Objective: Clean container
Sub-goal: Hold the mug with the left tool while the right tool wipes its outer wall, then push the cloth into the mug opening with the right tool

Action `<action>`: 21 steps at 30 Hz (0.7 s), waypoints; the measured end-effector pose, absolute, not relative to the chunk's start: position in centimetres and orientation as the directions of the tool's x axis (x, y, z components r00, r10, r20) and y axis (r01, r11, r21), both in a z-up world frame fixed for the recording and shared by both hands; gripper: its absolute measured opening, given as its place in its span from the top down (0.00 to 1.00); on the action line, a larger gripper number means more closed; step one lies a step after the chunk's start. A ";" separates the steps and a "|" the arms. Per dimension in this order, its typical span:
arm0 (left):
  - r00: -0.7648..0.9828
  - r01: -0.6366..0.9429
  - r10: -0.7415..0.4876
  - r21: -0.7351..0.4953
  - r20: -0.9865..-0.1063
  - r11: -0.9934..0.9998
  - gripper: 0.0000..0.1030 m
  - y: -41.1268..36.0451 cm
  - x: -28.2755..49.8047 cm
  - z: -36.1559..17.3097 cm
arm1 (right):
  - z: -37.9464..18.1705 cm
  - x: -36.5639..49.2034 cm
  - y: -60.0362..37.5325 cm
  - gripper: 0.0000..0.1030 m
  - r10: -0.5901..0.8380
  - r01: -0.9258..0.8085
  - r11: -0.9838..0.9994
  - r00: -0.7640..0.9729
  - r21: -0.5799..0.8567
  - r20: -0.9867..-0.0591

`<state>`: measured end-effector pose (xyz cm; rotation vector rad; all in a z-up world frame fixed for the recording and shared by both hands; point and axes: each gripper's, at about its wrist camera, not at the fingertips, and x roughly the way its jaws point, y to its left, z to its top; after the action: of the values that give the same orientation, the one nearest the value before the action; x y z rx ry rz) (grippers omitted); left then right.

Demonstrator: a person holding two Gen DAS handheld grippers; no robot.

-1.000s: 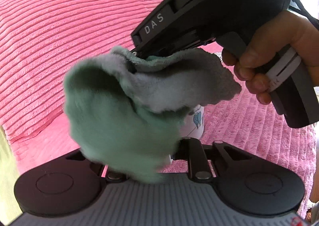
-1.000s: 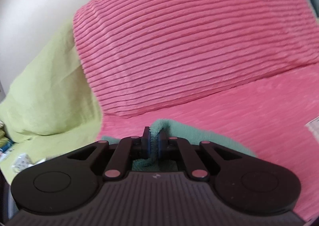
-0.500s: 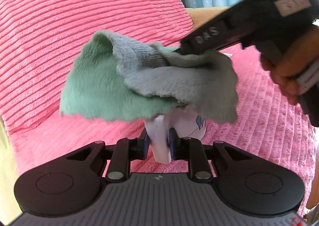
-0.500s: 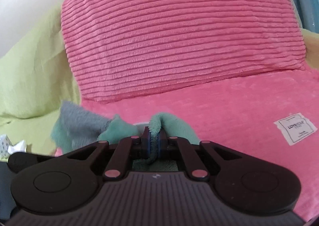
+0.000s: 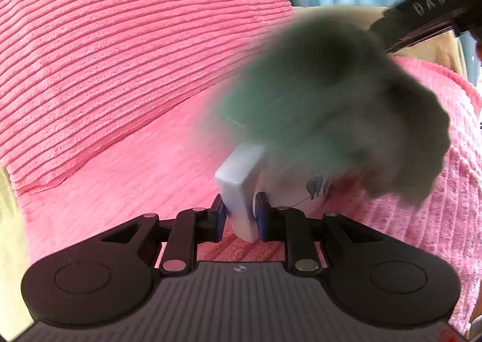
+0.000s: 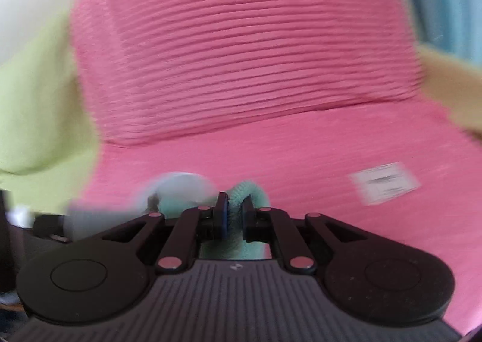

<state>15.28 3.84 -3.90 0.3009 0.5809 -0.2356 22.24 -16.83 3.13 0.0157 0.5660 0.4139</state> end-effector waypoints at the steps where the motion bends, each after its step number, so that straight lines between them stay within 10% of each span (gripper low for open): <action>1: 0.811 0.303 -0.135 0.211 -0.569 0.929 0.75 3.9 15.3 -3.9 | 2.9 22.3 -17.1 0.94 0.321 -0.335 0.940 0.790 0.072 -0.522; 4: 0.816 0.303 -0.128 0.228 -0.564 0.925 0.75 3.7 15.2 -3.9 | 2.8 22.2 -17.8 0.93 0.275 -0.292 0.955 0.830 0.042 -0.485; 12: 0.846 0.311 -0.104 0.325 -0.523 0.893 0.72 2.8 14.7 -4.1 | 5.0 21.0 -15.9 0.93 0.747 -0.630 0.644 0.642 0.434 -0.176; 21: 0.860 0.314 -0.082 0.396 -0.504 0.863 0.70 2.3 14.7 -4.4 | 0.9 24.7 -14.5 0.90 0.767 -0.468 0.635 0.474 0.614 -0.432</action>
<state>14.74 2.29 -4.44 0.4891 0.4963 -0.2164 24.66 -14.50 0.95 0.4480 0.7504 0.7867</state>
